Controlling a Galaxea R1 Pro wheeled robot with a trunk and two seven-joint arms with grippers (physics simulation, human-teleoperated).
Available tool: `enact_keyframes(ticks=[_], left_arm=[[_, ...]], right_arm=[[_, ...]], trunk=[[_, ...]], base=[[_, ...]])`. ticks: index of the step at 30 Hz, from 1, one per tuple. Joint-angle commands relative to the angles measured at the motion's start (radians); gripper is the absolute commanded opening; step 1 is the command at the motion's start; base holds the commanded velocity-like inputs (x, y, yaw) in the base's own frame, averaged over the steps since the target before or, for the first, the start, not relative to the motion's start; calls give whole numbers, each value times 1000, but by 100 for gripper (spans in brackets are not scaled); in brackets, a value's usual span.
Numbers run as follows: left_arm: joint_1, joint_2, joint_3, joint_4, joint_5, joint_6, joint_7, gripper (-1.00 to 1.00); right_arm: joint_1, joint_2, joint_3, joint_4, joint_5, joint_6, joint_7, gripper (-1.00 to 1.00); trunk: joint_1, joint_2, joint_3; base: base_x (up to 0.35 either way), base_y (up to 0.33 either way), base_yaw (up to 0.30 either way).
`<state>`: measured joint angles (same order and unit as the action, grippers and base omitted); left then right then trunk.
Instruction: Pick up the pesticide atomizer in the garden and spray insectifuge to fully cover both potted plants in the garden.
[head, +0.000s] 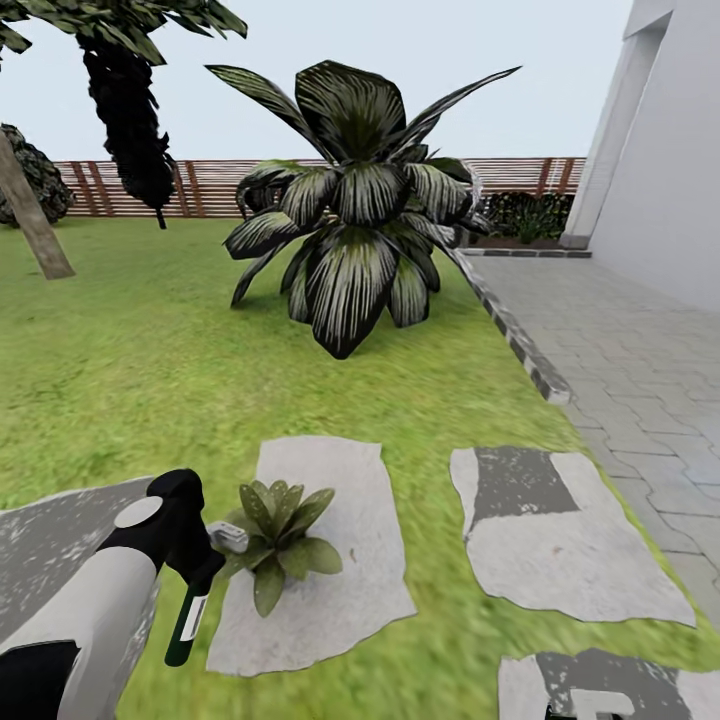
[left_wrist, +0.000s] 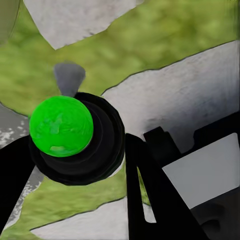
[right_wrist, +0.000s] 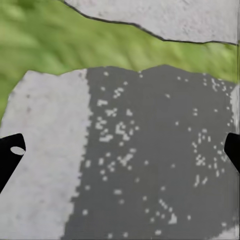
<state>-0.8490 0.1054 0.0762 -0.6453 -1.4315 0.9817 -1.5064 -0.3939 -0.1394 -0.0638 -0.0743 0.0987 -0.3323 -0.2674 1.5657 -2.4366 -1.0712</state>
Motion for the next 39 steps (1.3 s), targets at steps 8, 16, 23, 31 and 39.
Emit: enact_keyframes(ticks=[8, 16, 23, 31, 39], left_arm=[[-1, -1, 4, 0, -10, 11, -9, -100], [1, -1, 3, 1, -11, 12, -6, -100], [1, 2, 4, 1, -11, 12, -6, -100], [7, 20, 12, 12, -10, 11, 1, -100], [45, 43, 16, 16, -9, 10, 20, -100]], right_arm=[[0, 1, -7, 1, 10, -2, -3, 100], [0, -6, -7, 4, 13, -2, -3, 100], [0, -6, -8, -1, 11, -3, -2, 100], [0, 0, -8, -3, 9, -4, -4, 100], [0, 0, -8, -3, 10, -4, -4, 100]], trunk=[[0, 0, -1], [0, 0, -1], [0, 0, -1], [0, 0, -1], [0, 0, -1]], base=[[57, -276, 267], [78, -269, 29], [1, -273, 0], [0, -271, 140], [21, -263, 275]])
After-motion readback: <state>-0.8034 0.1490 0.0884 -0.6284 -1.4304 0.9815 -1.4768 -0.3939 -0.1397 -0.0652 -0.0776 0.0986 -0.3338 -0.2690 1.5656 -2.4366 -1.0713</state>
